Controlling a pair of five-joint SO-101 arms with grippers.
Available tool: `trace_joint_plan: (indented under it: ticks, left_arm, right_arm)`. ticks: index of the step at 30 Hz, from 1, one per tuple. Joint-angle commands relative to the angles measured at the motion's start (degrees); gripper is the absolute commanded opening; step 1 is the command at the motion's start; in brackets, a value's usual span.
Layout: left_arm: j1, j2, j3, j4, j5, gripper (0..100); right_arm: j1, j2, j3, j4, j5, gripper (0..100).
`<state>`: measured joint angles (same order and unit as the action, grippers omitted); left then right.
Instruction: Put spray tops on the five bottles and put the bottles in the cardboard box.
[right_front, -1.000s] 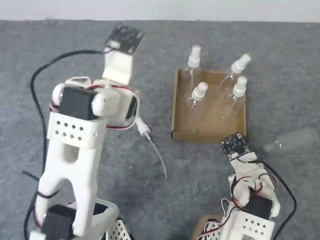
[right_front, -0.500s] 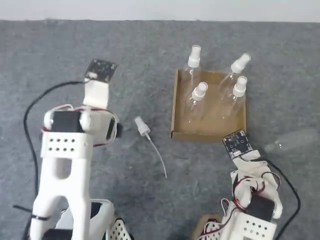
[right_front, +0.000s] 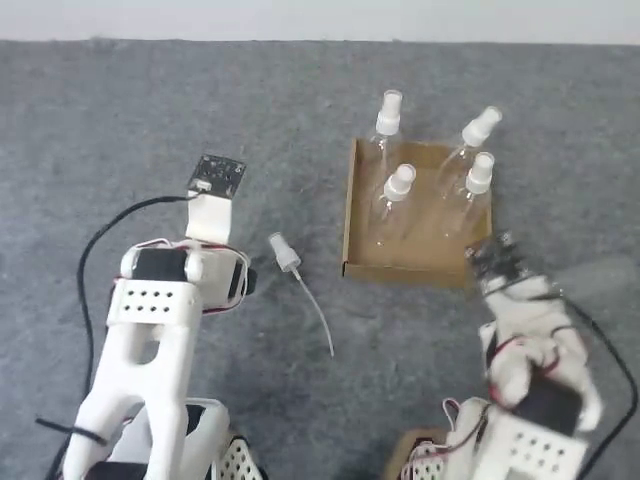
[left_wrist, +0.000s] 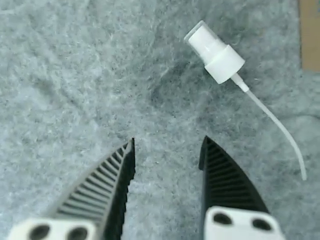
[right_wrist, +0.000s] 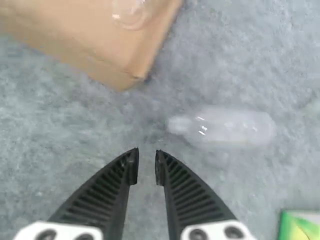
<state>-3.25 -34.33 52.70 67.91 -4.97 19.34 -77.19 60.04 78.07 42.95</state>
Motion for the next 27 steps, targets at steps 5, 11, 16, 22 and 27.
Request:
trace_joint_plan:
  ticks: [5, 11, 16, 22, 27]
  left_arm:
    - [-0.09, -2.73, 1.54, -3.87, 0.79, 20]
    - [-0.18, -2.55, 1.89, -4.04, 0.79, 20]
    - [-0.18, -2.29, 1.89, -4.04, 0.79, 20]
    - [-0.18, -2.29, 2.07, -4.04, 0.79, 20]
    - [-0.18, -2.64, 3.74, -6.15, 0.79, 20]
  right_arm:
    - [14.90, 33.63, -28.66, 0.40, -1.05, 12.5]
    - [19.47, 51.65, -40.35, 0.40, 4.75, 16.5]
    - [19.82, 62.11, -47.21, 0.40, 18.73, 16.6]
    - [17.71, 68.97, -50.46, 0.40, 35.16, 26.2]
    - [14.29, 70.46, -50.02, -0.04, 41.32, 32.0]
